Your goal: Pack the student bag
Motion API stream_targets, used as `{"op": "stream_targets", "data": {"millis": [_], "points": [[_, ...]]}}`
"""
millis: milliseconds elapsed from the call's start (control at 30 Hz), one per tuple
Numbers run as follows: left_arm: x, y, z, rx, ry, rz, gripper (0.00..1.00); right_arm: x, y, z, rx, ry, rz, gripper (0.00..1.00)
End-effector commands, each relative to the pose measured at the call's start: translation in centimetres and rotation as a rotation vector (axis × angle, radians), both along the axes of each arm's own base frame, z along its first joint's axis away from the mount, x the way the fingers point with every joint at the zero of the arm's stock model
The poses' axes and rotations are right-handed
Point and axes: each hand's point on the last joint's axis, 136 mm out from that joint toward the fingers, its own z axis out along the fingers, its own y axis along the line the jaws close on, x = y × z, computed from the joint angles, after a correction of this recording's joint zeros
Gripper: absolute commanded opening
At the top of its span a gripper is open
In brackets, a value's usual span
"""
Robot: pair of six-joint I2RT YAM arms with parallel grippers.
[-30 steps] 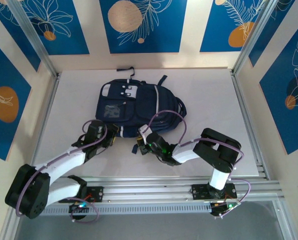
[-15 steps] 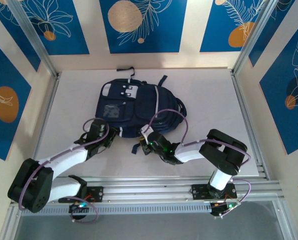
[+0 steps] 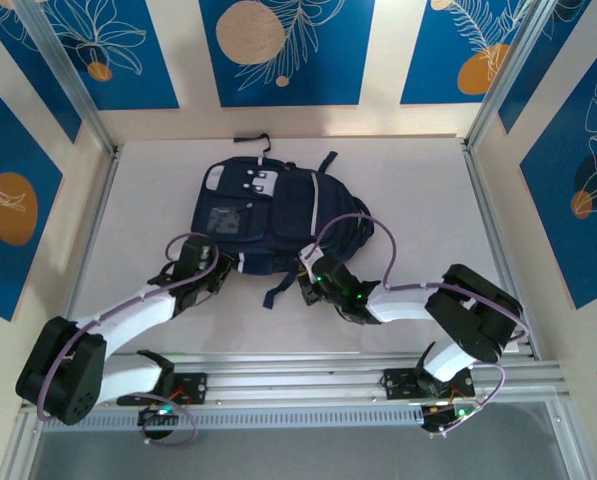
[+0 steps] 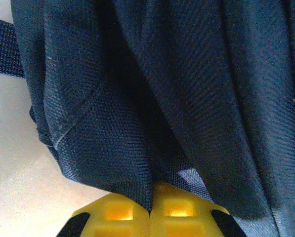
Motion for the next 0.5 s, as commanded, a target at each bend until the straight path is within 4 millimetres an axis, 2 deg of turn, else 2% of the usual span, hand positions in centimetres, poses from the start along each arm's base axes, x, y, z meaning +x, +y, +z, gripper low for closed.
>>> {"op": "stream_targets", "data": {"millis": [0, 267, 300, 467], "points": [[1.7, 3.1, 0.7, 0.107, -0.041, 0.115, 0.00, 0.1, -2.8, -0.8, -0.056, 0.031, -0.062, 0.00], [2.5, 2.8, 0.9, 0.134, -0.007, 0.090, 0.00, 0.1, -4.8, 0.3, -0.125, 0.086, -0.100, 0.00], [2.7, 2.9, 1.1, 0.138, -0.011, 0.091, 0.00, -0.2, -4.5, 0.5, -0.126, 0.101, -0.077, 0.00], [5.2, 2.4, 2.8, 0.147, -0.017, 0.041, 0.00, -2.9, -0.5, 1.6, -0.201, 0.095, 0.117, 0.00]]}}
